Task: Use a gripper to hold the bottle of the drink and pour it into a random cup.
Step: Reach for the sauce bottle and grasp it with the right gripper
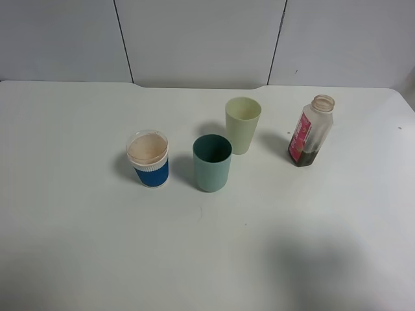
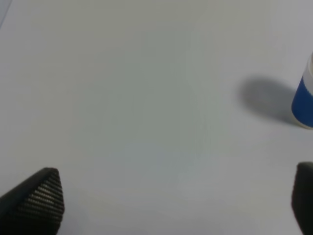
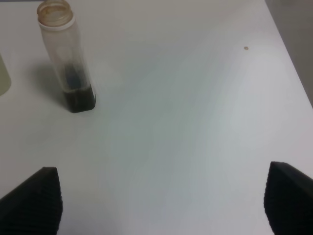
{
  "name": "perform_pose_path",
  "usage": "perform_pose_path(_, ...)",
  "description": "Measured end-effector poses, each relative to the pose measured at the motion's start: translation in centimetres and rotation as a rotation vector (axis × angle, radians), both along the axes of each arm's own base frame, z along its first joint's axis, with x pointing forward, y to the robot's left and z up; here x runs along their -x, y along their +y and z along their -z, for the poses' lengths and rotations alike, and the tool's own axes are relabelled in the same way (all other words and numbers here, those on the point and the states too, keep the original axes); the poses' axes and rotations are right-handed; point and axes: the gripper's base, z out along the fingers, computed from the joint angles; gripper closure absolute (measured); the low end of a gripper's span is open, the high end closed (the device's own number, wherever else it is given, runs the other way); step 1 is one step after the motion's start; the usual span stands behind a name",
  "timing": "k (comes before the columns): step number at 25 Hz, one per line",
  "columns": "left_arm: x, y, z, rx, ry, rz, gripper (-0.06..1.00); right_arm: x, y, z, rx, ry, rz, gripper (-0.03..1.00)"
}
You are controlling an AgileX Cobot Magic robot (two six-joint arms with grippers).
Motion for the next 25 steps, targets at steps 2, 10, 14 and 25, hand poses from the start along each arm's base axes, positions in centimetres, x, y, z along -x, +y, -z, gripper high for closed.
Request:
perform_pose_path(2,0.0,0.0,0.0,0.0,0.0,0.0,0.02,0.0,0.0,0.0,0.0,0.0,0.0,0.16)
perform_pose_path(10,0.0,0.0,0.0,0.0,0.0,0.0,0.02,0.0,0.0,0.0,0.0,0.0,0.0,0.16)
perform_pose_path(14,0.0,0.0,0.0,0.0,0.0,0.0,0.02,0.0,0.0,0.0,0.0,0.0,0.0,0.16)
perform_pose_path(25,0.0,0.0,0.0,0.0,0.0,0.0,0.02,0.0,0.0,0.0,0.0,0.0,0.0,0.16)
